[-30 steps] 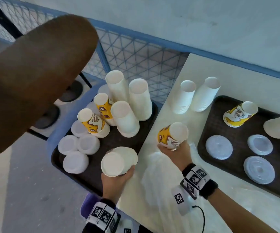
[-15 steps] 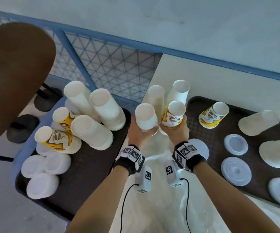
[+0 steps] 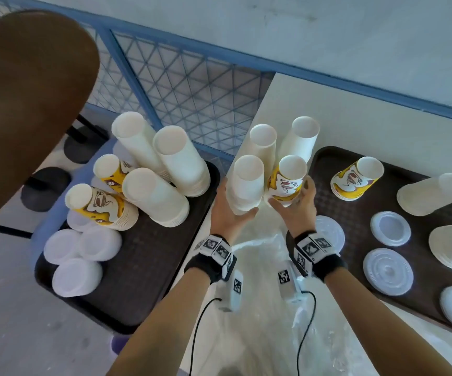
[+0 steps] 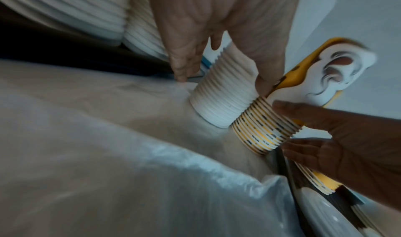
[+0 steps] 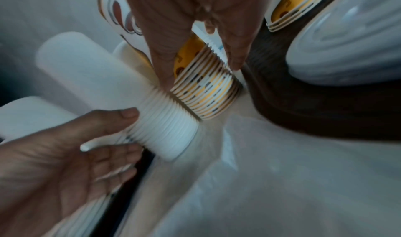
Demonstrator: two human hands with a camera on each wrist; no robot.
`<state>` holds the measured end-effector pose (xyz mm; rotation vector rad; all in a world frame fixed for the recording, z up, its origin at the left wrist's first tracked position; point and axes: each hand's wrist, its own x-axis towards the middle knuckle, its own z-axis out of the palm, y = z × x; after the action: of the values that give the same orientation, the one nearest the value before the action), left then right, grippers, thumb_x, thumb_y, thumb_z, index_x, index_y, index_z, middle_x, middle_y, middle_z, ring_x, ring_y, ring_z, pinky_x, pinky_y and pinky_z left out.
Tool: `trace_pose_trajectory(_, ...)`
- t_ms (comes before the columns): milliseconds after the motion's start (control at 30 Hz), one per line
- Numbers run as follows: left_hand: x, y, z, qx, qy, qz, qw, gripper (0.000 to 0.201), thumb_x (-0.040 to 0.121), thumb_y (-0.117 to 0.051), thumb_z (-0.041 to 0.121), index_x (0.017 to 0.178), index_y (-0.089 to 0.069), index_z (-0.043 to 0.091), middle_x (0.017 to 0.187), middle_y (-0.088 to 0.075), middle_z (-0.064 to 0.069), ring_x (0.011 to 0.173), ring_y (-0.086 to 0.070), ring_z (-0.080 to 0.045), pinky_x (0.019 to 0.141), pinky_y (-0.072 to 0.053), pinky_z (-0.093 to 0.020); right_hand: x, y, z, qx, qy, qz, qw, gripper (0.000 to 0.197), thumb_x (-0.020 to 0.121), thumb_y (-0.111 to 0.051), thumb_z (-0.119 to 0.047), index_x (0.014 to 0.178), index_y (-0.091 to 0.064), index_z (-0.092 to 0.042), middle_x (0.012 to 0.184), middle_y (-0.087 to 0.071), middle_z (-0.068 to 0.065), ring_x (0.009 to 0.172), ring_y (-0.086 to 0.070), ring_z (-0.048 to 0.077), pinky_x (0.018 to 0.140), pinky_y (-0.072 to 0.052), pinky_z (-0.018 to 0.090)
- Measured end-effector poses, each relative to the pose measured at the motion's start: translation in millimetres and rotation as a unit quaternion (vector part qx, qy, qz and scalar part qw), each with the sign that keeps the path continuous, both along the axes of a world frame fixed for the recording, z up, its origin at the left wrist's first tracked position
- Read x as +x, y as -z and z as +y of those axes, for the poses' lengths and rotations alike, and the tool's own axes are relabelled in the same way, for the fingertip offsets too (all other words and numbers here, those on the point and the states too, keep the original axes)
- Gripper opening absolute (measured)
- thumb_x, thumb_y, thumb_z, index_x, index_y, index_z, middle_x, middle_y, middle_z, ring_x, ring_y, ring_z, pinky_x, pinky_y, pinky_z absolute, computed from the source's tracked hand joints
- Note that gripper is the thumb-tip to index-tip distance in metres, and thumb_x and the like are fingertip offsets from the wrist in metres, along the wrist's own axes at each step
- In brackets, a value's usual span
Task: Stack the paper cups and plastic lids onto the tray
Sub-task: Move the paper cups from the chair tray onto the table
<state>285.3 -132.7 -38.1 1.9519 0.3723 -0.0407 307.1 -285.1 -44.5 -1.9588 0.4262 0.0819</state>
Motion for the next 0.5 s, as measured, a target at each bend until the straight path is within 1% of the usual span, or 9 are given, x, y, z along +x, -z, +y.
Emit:
trace_pose_trajectory(33,-13,-2,6,-0.006,0.003,-0.004,1.0,0.074,0.065,-0.079,0.021,0.127,-0.04,0.023,0.123,-0.051,0.012,0.113,-0.048,0.004,0.096,-0.037,-0.013,-9,0,-2,0.006,0.004,0.0,1.0,0.096,0.068,-0.08,-0.02,0.142,-0.019,-0.013,0.139,-0.044,0.011,0.126,-0.046,0.026,0.103,-0.039,0.038)
trace_pose_trajectory(67,-27,-1,12,-0.01,0.002,-0.003,1.0,0.07,0.07,-0.078,0.017,0.129,-0.041,0.02,0.126,-0.051,0.009,0.115,-0.047,0.001,0.1,-0.038,-0.019,-22,-1,-2,0.006,0.011,0.003,1.0,0.093,0.07,-0.077,-0.018,0.142,-0.019,-0.013,0.14,-0.04,0.012,0.125,-0.044,0.024,0.105,-0.039,0.04)
trace_pose_trajectory(100,-43,-1,19,-0.008,-0.008,0.002,1.0,0.063,0.074,-0.075,0.016,0.128,-0.044,0.018,0.125,-0.053,0.004,0.115,-0.05,-0.005,0.101,-0.04,-0.026,-36,-1,-1,-0.002,0.016,0.004,1.0,0.084,0.073,-0.074,-0.014,0.141,-0.024,-0.011,0.136,-0.041,0.012,0.119,-0.046,0.022,0.103,-0.041,0.042)
trace_pose_trajectory(133,-59,1,27,-0.004,-0.027,-0.003,1.0,0.052,0.077,-0.073,0.014,0.123,-0.049,0.018,0.119,-0.057,0.002,0.11,-0.054,-0.01,0.098,-0.044,-0.029,-51,-1,4,-0.018,0.014,-0.004,1.0,0.072,0.076,-0.071,-0.01,0.136,-0.032,-0.009,0.126,-0.044,0.012,0.108,-0.048,0.02,0.099,-0.045,0.043)
trace_pose_trajectory(200,-86,2,43,0.003,-0.081,-0.02,0.997,0.035,0.08,-0.069,0.011,0.109,-0.054,0.023,0.102,-0.062,0.003,0.094,-0.06,-0.012,0.086,-0.049,-0.028,-78,-3,22,-0.044,-0.026,-0.033,0.998,0.046,0.078,-0.067,-0.004,0.12,-0.049,-0.007,0.106,-0.048,0.008,0.089,-0.05,0.018,0.085,-0.051,0.044)
trace_pose_trajectory(267,-106,-1,62,0.0,-0.155,-0.03,0.987,0.032,0.081,-0.067,0.008,0.1,-0.052,0.029,0.093,-0.062,0.005,0.084,-0.061,-0.013,0.078,-0.049,-0.027,-94,-7,49,-0.036,-0.102,-0.053,0.993,0.031,0.078,-0.066,-0.002,0.107,-0.057,-0.009,0.097,-0.049,0.003,0.08,-0.051,0.013,0.075,-0.05,0.037)
trace_pose_trajectory(333,-115,-8,84,-0.01,-0.232,-0.054,0.971,0.033,0.08,-0.068,0.006,0.099,-0.05,0.026,0.09,-0.06,0.002,0.079,-0.06,-0.017,0.073,-0.047,-0.028,-96,-15,81,-0.008,-0.182,-0.069,0.981,0.029,0.079,-0.066,-0.007,0.106,-0.058,-0.012,0.097,-0.049,-0.001,0.082,-0.051,0.005,0.075,-0.045,0.027)
trace_pose_trajectory(433,-110,-26,119,0.003,-0.316,-0.105,0.943,0.037,0.079,-0.069,0.007,0.106,-0.045,0.014,0.097,-0.056,-0.007,0.082,-0.056,-0.021,0.07,-0.046,-0.029,-82,-36,129,0.025,-0.257,-0.093,0.962,0.045,0.078,-0.07,-0.017,0.119,-0.051,-0.015,0.107,-0.047,-0.003,0.093,-0.047,0.004,0.084,-0.039,0.019)
trace_pose_trajectory(500,-100,-40,146,0.021,-0.355,-0.142,0.924,0.046,0.079,-0.07,0.008,0.115,-0.042,0.007,0.108,-0.052,-0.01,0.092,-0.054,-0.018,0.07,-0.048,-0.021,-70,-51,154,0.037,-0.273,-0.092,0.957,0.062,0.075,-0.073,-0.021,0.129,-0.043,-0.016,0.119,-0.046,0.0,0.106,-0.043,0.005,0.09,-0.035,0.018)
